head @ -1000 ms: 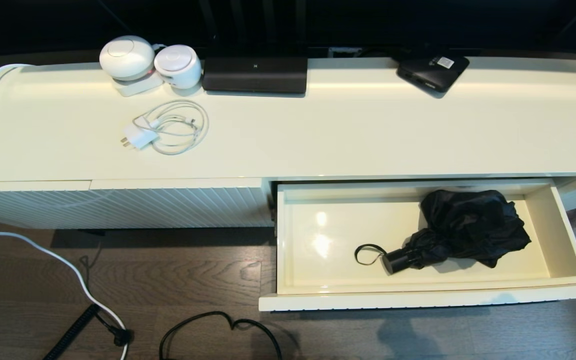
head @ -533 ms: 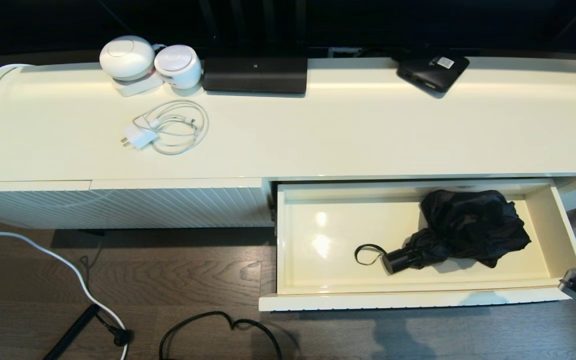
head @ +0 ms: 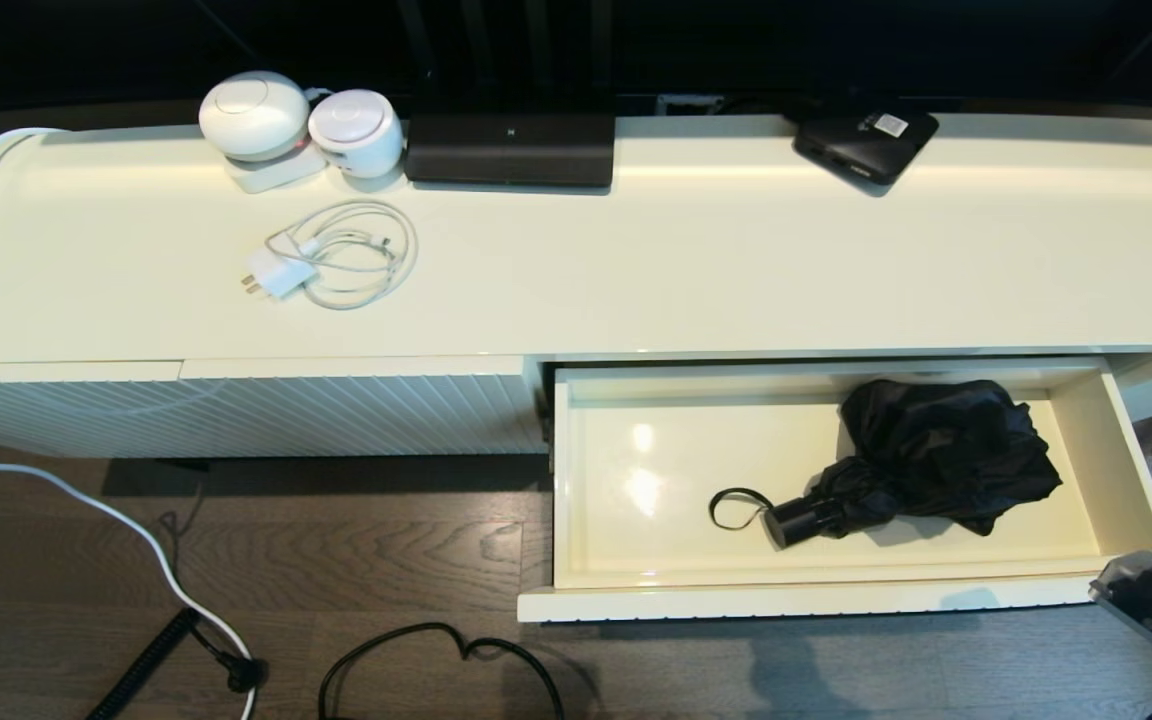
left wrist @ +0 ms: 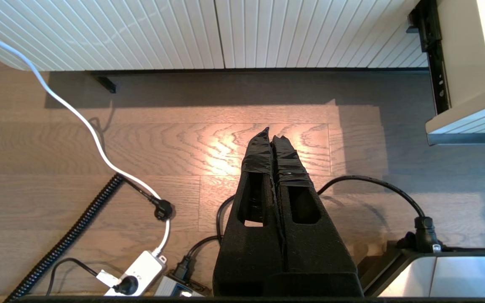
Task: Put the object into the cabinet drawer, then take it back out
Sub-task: Close the drawer
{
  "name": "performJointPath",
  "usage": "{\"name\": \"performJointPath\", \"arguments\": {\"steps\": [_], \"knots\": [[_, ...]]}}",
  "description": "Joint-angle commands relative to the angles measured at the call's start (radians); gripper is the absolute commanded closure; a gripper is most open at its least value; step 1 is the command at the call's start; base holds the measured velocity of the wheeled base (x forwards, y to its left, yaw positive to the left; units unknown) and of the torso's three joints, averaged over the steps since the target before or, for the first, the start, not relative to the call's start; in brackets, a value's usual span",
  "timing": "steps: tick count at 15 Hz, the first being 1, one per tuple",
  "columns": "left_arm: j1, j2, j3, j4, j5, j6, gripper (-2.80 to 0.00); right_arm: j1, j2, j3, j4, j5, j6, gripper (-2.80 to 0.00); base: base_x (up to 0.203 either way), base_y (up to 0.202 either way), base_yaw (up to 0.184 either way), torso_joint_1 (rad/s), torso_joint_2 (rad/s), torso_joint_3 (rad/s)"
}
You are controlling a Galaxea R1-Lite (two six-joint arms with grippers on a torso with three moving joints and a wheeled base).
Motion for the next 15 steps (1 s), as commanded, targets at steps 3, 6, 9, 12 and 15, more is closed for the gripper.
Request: {"name": "performJointPath", "arguments": {"steps": [3,6,9,12,15], "knots": [[0.0,0.0,0.0,0.0,0.0,0.0,0.0,-0.028,0.053,0.042,-0.062,-0.008,-0.001,0.0,0.0,0.0,0.0,0.0,0.0,0.0],[0.001,0.0,0.0,0.0,0.0,0.0,0.0,-0.055,0.112,0.041,-0.122,-0.008,-0.007,0.0,0.0,0.0,0.0,0.0,0.0,0.0],[0.0,0.0,0.002,0.0,0.0,0.0,0.0,-0.086,0.172,0.028,-0.251,-0.01,-0.008,0.0,0.0,0.0,0.0,0.0,0.0,0.0],[0.001,0.0,0.002,0.0,0.0,0.0,0.0,-0.106,0.183,0.011,-0.309,-0.051,-0.008,0.0,0.0,0.0,0.0,0.0,0.0,0.0],[0.0,0.0,0.0,0.0,0.0,0.0,0.0,-0.109,0.206,0.019,-0.339,-0.073,-0.028,0.0,0.0,0.0,0.0,0.0,0.0,0.0]]}}
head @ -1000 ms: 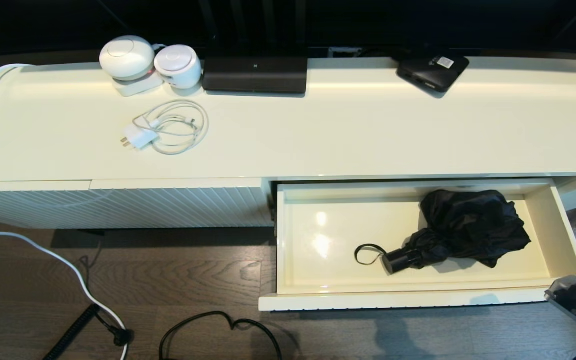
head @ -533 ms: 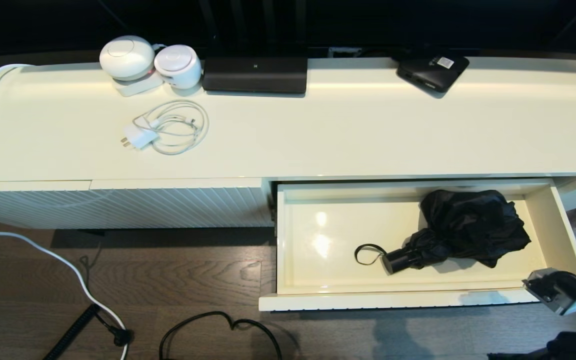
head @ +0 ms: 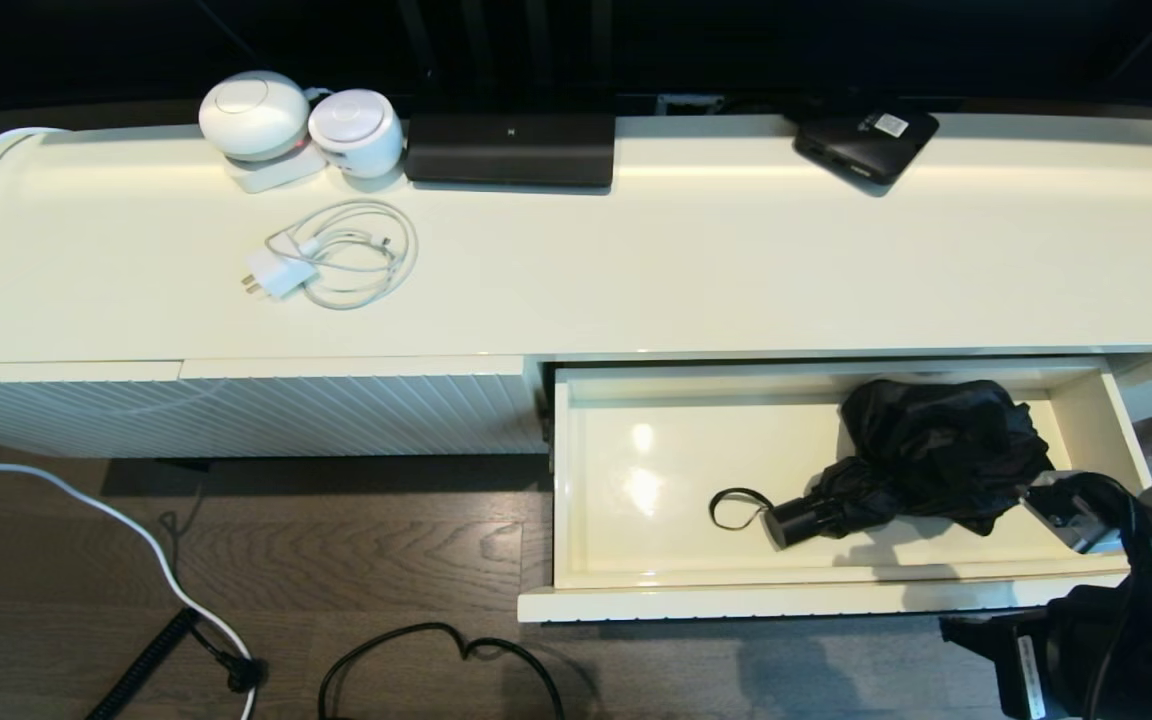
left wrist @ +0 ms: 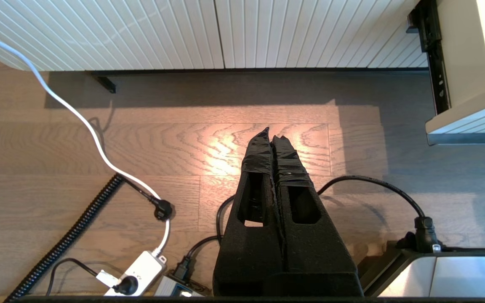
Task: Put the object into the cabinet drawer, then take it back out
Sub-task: Close the drawer
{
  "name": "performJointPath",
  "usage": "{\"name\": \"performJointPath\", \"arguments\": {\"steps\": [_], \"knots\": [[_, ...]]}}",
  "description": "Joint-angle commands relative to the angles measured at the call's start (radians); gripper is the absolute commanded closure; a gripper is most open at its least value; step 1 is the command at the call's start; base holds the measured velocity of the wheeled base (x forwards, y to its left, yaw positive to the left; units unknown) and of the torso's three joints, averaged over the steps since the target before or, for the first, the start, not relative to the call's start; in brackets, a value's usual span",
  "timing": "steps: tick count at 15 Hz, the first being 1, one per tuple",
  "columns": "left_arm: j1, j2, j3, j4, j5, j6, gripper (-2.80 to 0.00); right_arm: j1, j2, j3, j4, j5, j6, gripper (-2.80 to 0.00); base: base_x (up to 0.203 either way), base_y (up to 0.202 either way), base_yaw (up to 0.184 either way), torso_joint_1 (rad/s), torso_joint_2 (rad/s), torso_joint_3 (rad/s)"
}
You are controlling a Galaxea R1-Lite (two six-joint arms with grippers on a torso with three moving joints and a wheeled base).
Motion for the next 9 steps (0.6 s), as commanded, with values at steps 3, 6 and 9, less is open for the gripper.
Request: {"name": "performJointPath", "arguments": {"steps": [3,6,9], "knots": [[0.001,0.0,0.0,0.0,0.0,0.0,0.0,0.0,0.06,0.016,-0.027,-0.001,-0.003,0.0,0.0,0.0,0.0,0.0,0.0,0.0],[0.001,0.0,0.0,0.0,0.0,0.0,0.0,-0.002,0.065,0.0,-0.067,-0.002,0.002,0.0,0.0,0.0,0.0,0.0,0.0,0.0],[0.001,0.0,0.0,0.0,0.0,0.0,0.0,-0.022,0.077,-0.005,-0.117,-0.002,0.002,0.0,0.0,0.0,0.0,0.0,0.0,0.0]]}}
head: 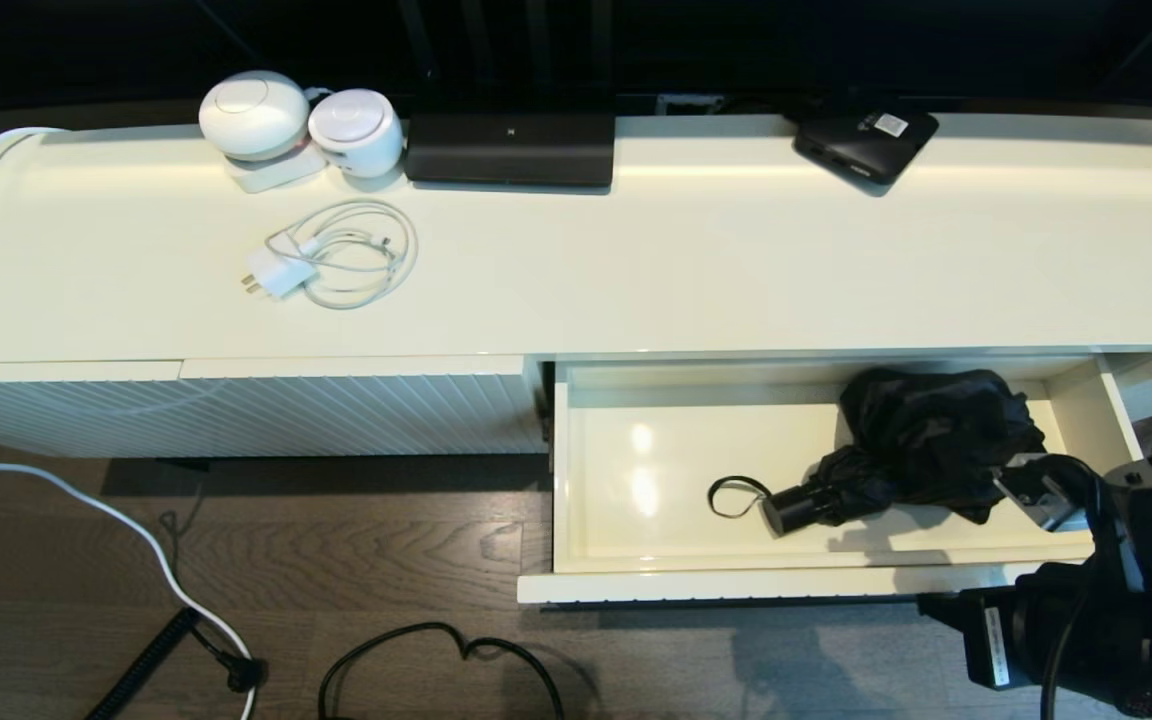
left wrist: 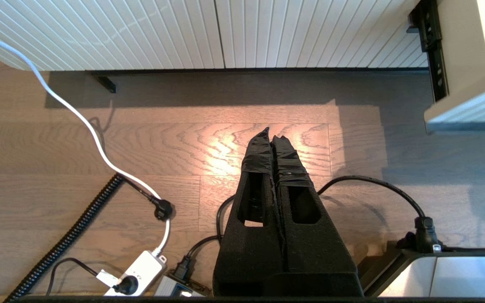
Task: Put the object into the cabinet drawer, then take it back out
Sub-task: Close the drawer
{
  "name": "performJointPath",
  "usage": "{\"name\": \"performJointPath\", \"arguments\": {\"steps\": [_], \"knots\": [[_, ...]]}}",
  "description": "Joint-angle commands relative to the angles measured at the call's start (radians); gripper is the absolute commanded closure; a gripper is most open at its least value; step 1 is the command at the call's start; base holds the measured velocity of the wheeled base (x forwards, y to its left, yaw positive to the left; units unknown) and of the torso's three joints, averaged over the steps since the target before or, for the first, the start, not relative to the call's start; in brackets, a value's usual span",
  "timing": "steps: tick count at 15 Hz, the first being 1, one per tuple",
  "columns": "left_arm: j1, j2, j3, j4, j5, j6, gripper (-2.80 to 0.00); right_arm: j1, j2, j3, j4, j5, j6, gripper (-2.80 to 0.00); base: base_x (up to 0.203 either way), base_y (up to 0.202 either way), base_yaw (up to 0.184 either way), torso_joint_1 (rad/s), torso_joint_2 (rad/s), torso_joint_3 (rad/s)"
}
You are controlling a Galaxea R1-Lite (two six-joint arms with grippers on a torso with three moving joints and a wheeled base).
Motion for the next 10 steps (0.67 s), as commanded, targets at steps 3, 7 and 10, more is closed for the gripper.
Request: {"name": "performJointPath", "arguments": {"steps": [3,7,10], "knots": [[0.0,0.0,0.0,-0.001,0.0,0.0,0.0,-0.009,0.036,0.0,-0.05,-0.032,0.002,0.0,0.0,0.0,0.0,0.0,0.0,0.0],[0.001,0.0,0.001,-0.001,0.0,0.0,0.0,-0.009,0.08,-0.002,-0.133,-0.069,0.001,0.0,0.0,0.0,0.0,0.0,0.0,0.0],[0.001,0.0,0.0,-0.001,0.0,0.0,0.0,-0.007,0.12,-0.026,-0.19,-0.094,0.001,0.0,0.0,0.0,0.0,0.0,0.0,0.0]]}}
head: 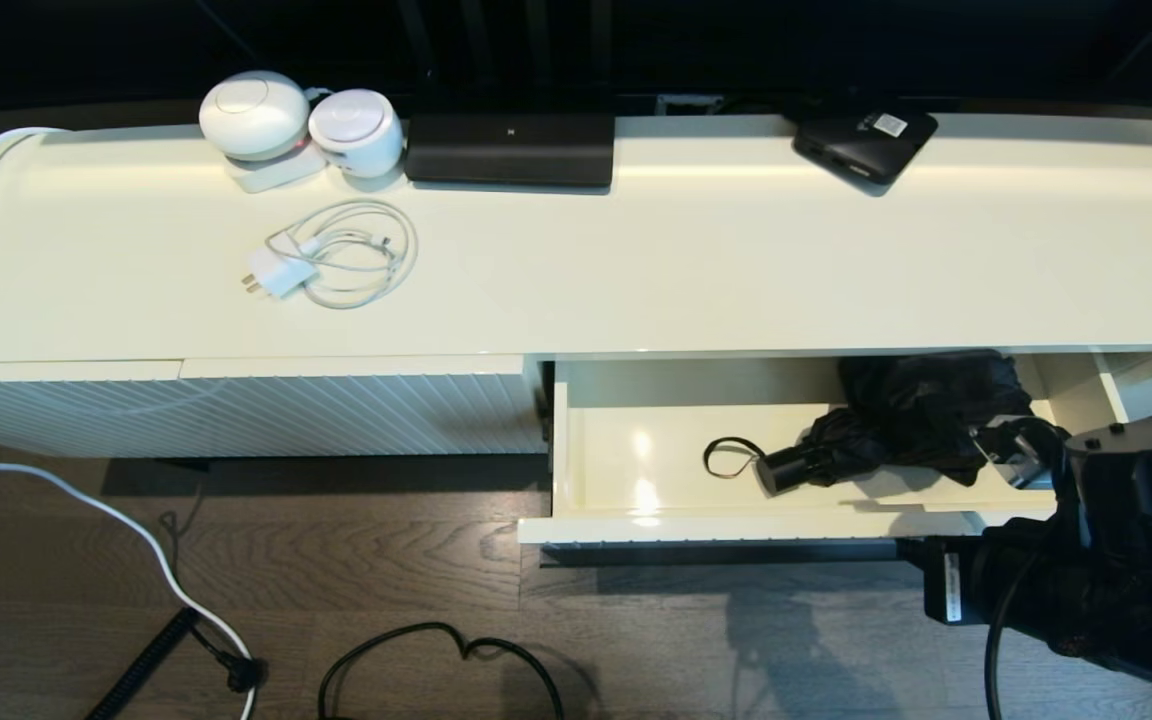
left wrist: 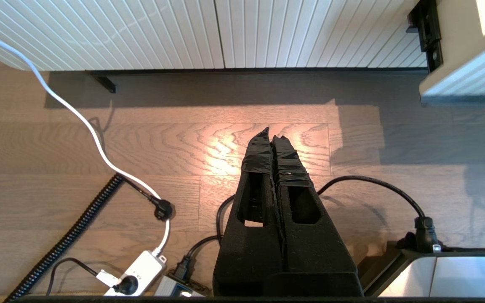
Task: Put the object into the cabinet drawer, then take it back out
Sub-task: Close the drawer
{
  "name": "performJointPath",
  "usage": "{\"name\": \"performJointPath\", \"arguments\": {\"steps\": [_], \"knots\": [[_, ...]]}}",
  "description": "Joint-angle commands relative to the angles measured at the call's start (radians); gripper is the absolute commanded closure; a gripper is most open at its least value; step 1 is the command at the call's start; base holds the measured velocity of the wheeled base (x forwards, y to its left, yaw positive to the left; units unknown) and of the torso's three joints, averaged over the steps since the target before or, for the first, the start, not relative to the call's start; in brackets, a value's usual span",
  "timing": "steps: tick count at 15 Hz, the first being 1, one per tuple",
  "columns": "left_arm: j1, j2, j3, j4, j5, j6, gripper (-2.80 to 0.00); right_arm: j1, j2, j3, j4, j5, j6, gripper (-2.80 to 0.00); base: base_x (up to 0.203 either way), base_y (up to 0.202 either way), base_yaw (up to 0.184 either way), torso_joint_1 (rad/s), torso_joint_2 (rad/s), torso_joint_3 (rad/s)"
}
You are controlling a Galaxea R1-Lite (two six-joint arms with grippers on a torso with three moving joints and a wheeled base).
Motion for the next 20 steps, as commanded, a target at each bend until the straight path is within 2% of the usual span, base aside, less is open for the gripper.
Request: {"name": "performJointPath", "arguments": {"steps": [1,5,13,18,20], "knots": [[0.001,0.0,0.0,0.0,0.0,0.0,0.0,0.001,0.029,-0.008,-0.018,-0.004,0.002,0.0,0.0,0.0,0.0,0.0,0.0,0.0],[-0.001,0.0,0.0,0.0,0.0,0.0,0.0,0.004,0.057,-0.018,-0.111,-0.054,-0.001,0.0,0.0,0.0,0.0,0.0,0.0,0.0],[0.001,0.0,0.001,0.0,0.0,0.0,0.0,0.004,0.13,-0.037,-0.256,-0.066,-0.001,0.0,0.0,0.0,0.0,0.0,0.0,0.0],[-0.001,0.0,0.0,0.0,0.0,0.0,0.0,0.002,0.173,-0.034,-0.421,-0.151,-0.021,0.0,0.0,0.0,0.0,0.0,0.0,0.0],[0.001,0.0,0.0,0.0,0.0,0.0,0.0,0.001,0.188,-0.033,-0.45,-0.154,-0.037,0.0,0.0,0.0,0.0,0.0,0.0,0.0]]}}
